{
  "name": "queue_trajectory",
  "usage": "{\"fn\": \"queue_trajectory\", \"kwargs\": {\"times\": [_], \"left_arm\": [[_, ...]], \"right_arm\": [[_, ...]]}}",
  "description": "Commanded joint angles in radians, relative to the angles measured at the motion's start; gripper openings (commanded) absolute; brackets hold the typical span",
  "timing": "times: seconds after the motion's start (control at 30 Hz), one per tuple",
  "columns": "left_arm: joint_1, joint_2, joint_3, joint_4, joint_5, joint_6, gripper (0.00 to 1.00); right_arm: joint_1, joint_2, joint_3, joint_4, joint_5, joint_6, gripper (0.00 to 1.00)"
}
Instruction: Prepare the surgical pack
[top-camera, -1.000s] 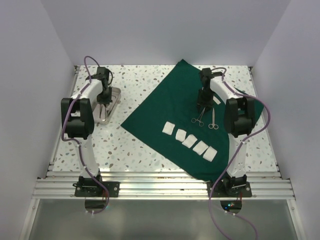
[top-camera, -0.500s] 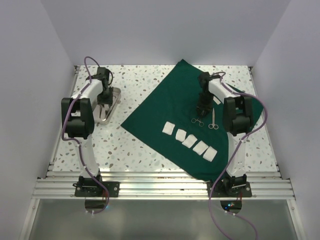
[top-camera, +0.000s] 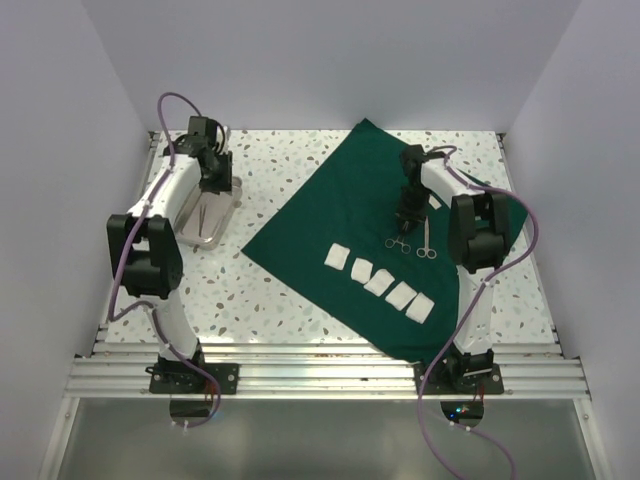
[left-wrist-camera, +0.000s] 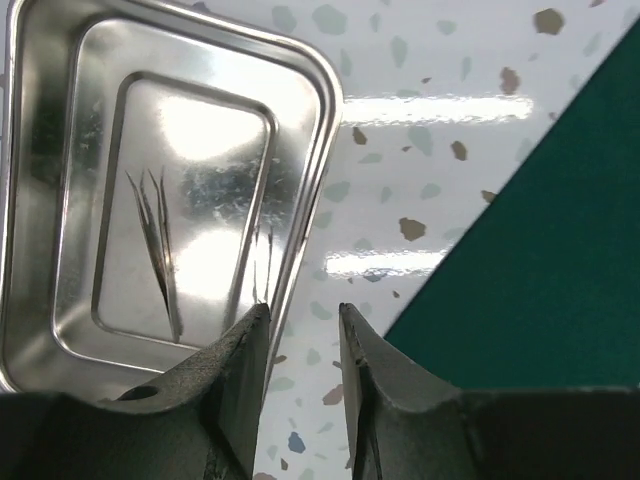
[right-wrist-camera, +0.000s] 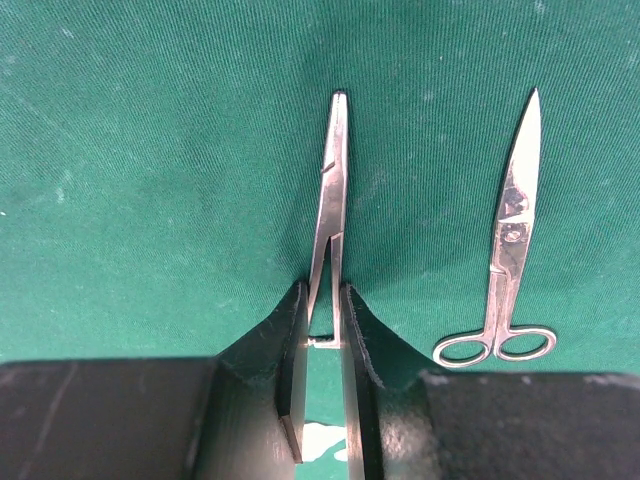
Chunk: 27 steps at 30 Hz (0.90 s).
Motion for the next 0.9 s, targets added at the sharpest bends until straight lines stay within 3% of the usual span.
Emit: {"fn": "queue_trajectory", "kwargs": {"times": [0.0,0.2,0.47,0.7,0.87], "left_arm": [[-0.018,-0.095,-0.016,0.041,0.079,-0.043,0.38],[-0.047,-0.215,-0.115,0.168,0.278,-0.151,0.47],[-0.138,-0.221,-0.167,0.351,0.528,-0.246,0.53],[-0.190,-0.215,-0.299,0.642,0.833,-0.427,0.56],[-0.271,-0.189,-0.332,0.706,0.884,-0.459,0.58]], "right_arm": [[0.003,-0.044,-0.018,0.006,-0.009,0.021,0.02],[0.003,-0.112,-0.018,-0.019,-0.029,-0.005,0.00],[0.001,-0.201,-0.061,0.008,-0.057,-0.028,0.00],[0.024,-0.297,-0.095,0.123,-0.269,-0.036,0.00],[0.102,-0.342,-0.088,0.162,-0.331,0.001,0.00]]}}
